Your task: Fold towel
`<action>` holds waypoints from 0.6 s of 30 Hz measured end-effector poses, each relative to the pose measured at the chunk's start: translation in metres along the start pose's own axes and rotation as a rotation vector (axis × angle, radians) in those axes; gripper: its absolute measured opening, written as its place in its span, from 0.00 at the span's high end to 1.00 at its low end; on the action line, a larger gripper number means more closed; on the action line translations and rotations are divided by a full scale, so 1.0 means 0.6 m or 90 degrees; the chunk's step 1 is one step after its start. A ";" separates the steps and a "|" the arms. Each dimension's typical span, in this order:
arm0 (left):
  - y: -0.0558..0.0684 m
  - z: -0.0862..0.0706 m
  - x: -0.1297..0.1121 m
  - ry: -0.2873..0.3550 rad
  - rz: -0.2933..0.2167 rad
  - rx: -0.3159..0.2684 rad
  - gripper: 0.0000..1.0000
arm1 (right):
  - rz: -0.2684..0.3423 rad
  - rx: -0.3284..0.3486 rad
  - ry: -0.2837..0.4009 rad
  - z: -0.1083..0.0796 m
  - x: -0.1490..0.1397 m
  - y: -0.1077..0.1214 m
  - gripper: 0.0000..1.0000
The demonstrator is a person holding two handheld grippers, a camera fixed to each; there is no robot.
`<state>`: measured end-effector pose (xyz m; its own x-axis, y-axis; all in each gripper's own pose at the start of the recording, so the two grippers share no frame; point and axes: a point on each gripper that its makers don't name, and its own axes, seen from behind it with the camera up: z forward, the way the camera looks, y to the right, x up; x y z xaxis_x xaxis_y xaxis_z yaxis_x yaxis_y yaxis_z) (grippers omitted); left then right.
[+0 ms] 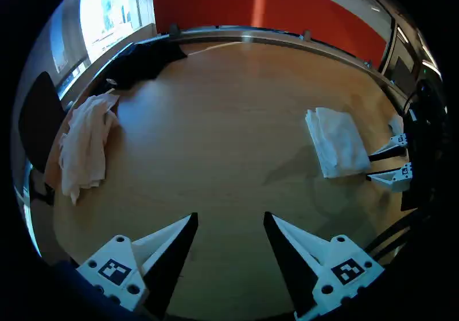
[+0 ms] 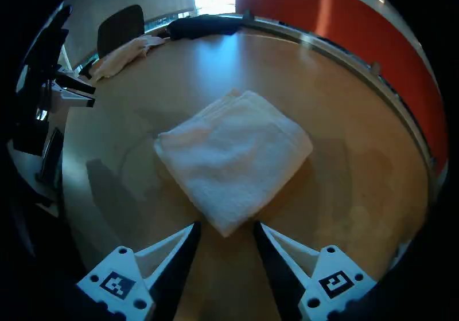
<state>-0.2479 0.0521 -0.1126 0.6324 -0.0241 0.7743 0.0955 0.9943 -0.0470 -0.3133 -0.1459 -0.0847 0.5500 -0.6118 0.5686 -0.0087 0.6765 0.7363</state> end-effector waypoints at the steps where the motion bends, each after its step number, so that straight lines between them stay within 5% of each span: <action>1: 0.000 0.000 0.000 0.000 0.000 0.000 0.16 | -0.001 -0.001 0.001 0.000 -0.001 0.001 0.34; 18: 0.003 -0.003 -0.003 0.001 0.000 -0.001 0.16 | -0.011 -0.010 0.007 -0.003 -0.004 0.003 0.89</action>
<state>-0.2475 0.0537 -0.1155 0.6338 -0.0242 0.7731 0.0968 0.9941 -0.0483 -0.3133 -0.1424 -0.0857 0.5592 -0.6188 0.5517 0.0145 0.6727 0.7398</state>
